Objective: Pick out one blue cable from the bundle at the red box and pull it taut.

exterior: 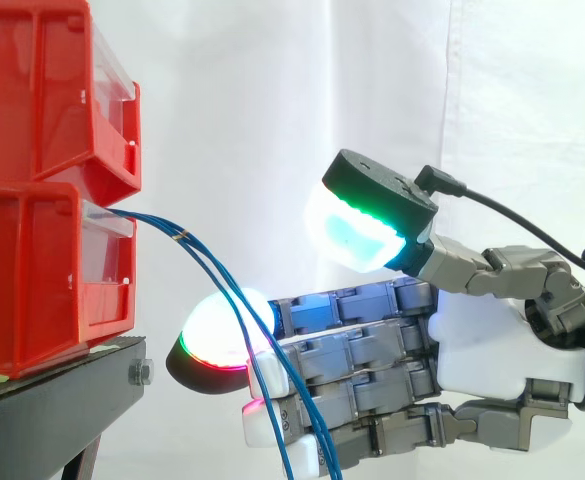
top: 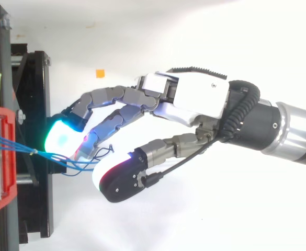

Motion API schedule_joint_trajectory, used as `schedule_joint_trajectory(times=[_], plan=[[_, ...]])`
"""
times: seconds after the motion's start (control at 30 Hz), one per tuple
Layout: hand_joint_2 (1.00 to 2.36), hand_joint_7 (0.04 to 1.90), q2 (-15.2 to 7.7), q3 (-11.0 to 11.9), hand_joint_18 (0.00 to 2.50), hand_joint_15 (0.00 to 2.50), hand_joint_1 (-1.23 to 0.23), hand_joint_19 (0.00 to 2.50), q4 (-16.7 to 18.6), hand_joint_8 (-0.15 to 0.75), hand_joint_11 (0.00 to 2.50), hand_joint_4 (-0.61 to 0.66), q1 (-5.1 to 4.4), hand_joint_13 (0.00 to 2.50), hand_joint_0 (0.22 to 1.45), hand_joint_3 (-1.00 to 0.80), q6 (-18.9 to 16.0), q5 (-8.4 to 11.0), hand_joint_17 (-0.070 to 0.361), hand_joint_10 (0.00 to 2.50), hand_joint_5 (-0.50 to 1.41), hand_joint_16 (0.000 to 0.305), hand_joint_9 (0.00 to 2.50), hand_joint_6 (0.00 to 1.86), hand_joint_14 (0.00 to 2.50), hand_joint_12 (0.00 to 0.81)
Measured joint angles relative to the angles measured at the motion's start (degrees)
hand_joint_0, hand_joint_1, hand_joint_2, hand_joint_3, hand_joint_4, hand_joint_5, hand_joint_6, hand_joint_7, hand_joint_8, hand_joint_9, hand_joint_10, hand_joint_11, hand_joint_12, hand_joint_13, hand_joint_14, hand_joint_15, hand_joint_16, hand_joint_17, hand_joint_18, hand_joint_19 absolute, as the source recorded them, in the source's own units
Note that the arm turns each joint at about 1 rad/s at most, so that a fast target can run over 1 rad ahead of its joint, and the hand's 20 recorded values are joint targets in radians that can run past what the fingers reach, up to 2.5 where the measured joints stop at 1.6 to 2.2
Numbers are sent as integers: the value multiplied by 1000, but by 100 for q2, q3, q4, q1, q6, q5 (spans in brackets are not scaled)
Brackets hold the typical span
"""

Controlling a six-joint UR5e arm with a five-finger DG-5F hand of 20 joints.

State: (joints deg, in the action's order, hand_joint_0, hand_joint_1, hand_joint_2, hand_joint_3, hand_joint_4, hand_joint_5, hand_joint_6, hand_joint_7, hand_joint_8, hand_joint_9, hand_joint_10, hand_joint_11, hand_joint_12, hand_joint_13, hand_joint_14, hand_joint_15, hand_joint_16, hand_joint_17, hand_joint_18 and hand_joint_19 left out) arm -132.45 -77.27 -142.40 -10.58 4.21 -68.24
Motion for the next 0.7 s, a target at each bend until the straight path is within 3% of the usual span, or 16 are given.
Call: schedule_joint_trajectory(times=[0.4, 0.7], plan=[[1006, 864, -20, 87, 654, 409, -616, 444, 61, 269, 499, 236, -22, 789, 610, -438, 14, 7, 95, 20, -146, 42, 860, 503, 16, 336], [1005, 863, -384, 357, 656, 403, -614, 446, 105, 269, 504, 237, 13, 792, 610, -439, -190, -181, 95, 20, -145, 42, 862, 503, 16, 333]])
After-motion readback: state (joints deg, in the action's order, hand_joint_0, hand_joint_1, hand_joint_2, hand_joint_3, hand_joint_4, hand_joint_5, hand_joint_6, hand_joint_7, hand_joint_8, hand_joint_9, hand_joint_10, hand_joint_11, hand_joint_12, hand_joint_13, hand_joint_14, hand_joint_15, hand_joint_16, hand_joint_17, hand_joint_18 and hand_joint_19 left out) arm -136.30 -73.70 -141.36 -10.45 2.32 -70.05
